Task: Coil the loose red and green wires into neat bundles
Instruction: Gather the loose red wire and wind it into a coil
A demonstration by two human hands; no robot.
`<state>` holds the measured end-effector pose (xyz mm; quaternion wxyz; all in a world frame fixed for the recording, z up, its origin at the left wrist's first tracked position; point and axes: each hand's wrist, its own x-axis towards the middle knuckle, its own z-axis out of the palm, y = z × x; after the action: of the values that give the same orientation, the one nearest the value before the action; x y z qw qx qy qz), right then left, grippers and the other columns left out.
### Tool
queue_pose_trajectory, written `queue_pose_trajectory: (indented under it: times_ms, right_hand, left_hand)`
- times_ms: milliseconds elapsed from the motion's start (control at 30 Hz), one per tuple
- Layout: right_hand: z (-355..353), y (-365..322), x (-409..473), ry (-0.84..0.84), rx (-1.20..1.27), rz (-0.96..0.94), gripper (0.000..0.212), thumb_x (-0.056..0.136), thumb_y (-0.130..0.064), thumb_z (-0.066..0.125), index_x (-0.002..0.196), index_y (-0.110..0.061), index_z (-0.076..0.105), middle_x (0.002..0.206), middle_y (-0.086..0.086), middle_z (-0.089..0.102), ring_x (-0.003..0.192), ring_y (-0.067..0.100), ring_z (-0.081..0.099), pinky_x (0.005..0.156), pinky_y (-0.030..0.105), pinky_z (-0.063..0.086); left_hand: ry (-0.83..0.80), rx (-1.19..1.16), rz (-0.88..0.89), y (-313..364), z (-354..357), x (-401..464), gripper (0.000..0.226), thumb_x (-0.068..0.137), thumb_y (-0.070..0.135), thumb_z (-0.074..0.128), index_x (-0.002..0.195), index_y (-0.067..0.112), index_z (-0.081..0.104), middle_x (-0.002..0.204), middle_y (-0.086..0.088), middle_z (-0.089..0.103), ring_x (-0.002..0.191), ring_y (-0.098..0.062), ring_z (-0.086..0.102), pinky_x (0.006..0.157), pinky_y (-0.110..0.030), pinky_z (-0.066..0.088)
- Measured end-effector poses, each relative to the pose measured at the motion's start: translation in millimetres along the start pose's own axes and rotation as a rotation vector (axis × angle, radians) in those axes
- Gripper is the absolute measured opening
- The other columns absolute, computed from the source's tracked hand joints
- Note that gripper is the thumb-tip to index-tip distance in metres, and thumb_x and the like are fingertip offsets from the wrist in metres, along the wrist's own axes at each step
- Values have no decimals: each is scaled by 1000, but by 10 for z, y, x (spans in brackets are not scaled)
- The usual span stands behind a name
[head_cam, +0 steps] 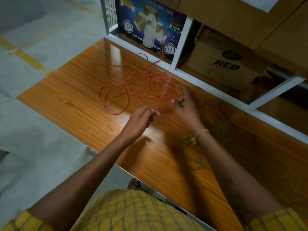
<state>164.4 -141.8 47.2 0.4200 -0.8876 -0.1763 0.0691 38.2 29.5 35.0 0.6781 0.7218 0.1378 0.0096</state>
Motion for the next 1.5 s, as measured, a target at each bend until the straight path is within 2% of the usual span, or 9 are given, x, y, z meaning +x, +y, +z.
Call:
queue_pose_trajectory:
  times_ms: [200,367,500,733,833,1000,1167,1333,1500]
  right_hand:
    - [-31,27,-118,-23,-167,-254,21,97,-17,61,112,-5,71,104,1,55,92,13,54,76,13,38]
    - [-187,-17,65,174,-273,-302,14,103,-20,64,100,-9,72,96,11,69,91,26,60,76,27,35]
    - [-293,-83,192,314,-318,-220,25,103,-28,64,93,-8,76,87,12,70,85,31,61,70,37,45]
    - [-137,9,96,65,-513,-228,23,95,-33,74,86,-13,80,113,8,63,115,32,49,94,36,38]
    - [-48,-25,-31,-74,-497,-346,20,94,-32,66,79,-20,73,87,4,68,100,38,64,113,45,33]
    - [44,-222,-338,-354,-469,-464,6,103,-28,62,98,-24,60,62,-13,53,81,31,72,123,59,33]
    - [-51,-400,-546,-456,-562,-551,51,91,-42,63,140,-28,61,97,-9,77,106,20,69,102,44,48]
    - [-358,-516,-601,-417,-434,-560,23,84,-36,72,106,-28,73,75,-11,70,84,13,68,82,36,48]
    - [-714,-632,-501,-416,-126,-450,7,89,-16,81,88,-18,74,76,-3,68,74,10,63,72,22,49]
  left_hand:
    - [-235,-229,26,460,-322,-51,38,110,-1,34,138,0,61,76,-2,48,61,-12,33,54,-25,24]
    - [-416,-88,-66,330,-521,-141,33,116,19,43,135,2,63,75,-1,47,61,-12,37,54,-26,32]
    - [-323,-168,-125,97,-589,-226,46,113,34,44,121,-7,64,70,1,40,58,-11,30,52,-26,25]
    - [-104,-807,-66,232,-585,-133,29,111,18,41,111,5,67,66,5,41,56,-7,35,55,-23,33]
    - [-191,-945,35,524,-548,-61,32,113,17,37,129,6,63,74,7,53,71,-9,54,77,-26,53]
    - [-222,-732,274,826,-362,73,39,118,27,31,151,14,46,58,6,45,89,-21,76,121,-62,36]
    - [-234,-302,378,854,-321,215,45,118,19,30,163,24,27,66,-19,40,104,-31,79,103,-45,56]
    - [-187,279,429,746,-459,285,45,115,26,46,159,28,35,84,-11,66,90,-27,78,68,-23,51]
    - [-206,695,450,721,-555,184,47,113,39,45,159,32,36,73,-1,63,66,-12,68,67,-32,54]
